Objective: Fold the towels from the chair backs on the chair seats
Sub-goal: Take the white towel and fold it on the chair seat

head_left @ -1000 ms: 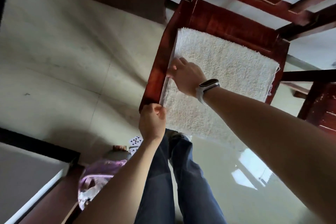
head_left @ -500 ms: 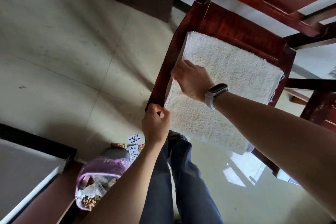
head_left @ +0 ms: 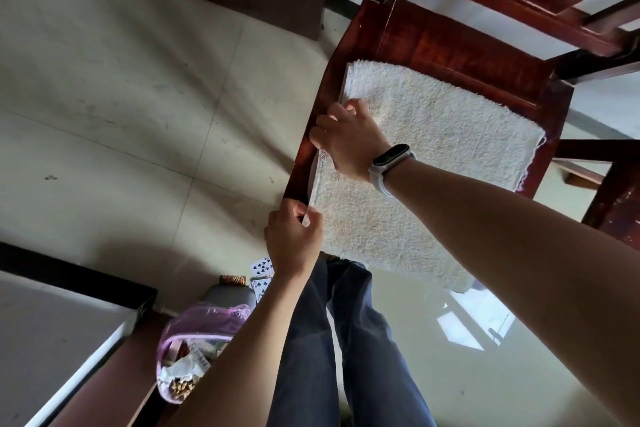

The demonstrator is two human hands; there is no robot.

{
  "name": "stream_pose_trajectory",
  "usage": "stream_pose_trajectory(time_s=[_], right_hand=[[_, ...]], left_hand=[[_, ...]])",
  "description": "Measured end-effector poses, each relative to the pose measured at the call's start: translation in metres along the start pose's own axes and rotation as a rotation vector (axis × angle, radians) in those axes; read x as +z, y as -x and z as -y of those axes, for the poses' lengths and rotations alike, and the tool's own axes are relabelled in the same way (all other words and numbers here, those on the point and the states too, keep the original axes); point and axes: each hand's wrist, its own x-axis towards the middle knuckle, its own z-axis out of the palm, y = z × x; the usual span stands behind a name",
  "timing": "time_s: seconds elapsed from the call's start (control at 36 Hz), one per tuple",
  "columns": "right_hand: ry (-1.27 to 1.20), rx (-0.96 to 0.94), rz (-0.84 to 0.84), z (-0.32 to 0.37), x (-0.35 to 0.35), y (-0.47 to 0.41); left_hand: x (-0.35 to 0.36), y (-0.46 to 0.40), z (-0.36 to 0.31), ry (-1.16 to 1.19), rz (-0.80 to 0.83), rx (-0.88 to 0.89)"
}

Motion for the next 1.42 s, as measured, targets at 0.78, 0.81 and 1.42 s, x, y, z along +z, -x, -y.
stream_pose_trajectory(time_s=[0.78,0.81,1.42], right_hand=[[0.246,-0.248,0.098,-0.027,-0.018,-0.005],[0.255,-0.228,0.093,-0.029,-0.020,-0.006],[-0.408,0.654,-0.227,-0.081,0.010,0.062]], left_hand=[[-0.013,0.005,0.024,0.129,-0.081,0.130],[-0.012,0.005,0.026,0.124,-0.083,0.109],[-0.011,-0.029,-0.033,-0.285,-0.093,0.312]])
